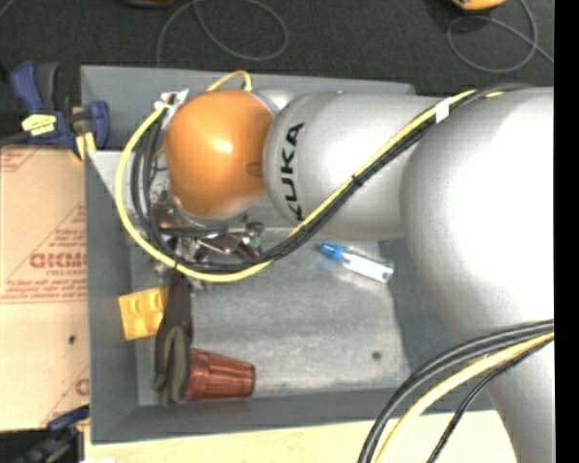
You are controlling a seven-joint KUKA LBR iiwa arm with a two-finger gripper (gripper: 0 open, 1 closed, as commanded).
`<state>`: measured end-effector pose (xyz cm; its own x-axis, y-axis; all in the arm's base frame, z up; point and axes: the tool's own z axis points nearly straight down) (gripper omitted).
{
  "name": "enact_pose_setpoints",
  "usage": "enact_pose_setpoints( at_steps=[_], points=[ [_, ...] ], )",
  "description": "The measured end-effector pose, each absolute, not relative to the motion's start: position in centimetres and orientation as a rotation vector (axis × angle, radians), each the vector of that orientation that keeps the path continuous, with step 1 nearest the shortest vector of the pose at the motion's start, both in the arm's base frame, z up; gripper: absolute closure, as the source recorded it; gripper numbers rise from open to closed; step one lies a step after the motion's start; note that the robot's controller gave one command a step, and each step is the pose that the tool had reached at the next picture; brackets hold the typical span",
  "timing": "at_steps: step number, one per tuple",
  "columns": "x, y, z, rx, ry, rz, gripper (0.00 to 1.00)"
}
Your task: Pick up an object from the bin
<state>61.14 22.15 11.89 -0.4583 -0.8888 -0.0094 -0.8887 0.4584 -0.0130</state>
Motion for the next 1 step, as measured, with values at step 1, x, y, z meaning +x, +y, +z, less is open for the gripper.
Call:
enact_pose_setpoints(
  at_steps=[1],
  points=[
    [61.21, 22.16, 13.17, -1.625, 2.669, -0.01, 1.0]
  ],
)
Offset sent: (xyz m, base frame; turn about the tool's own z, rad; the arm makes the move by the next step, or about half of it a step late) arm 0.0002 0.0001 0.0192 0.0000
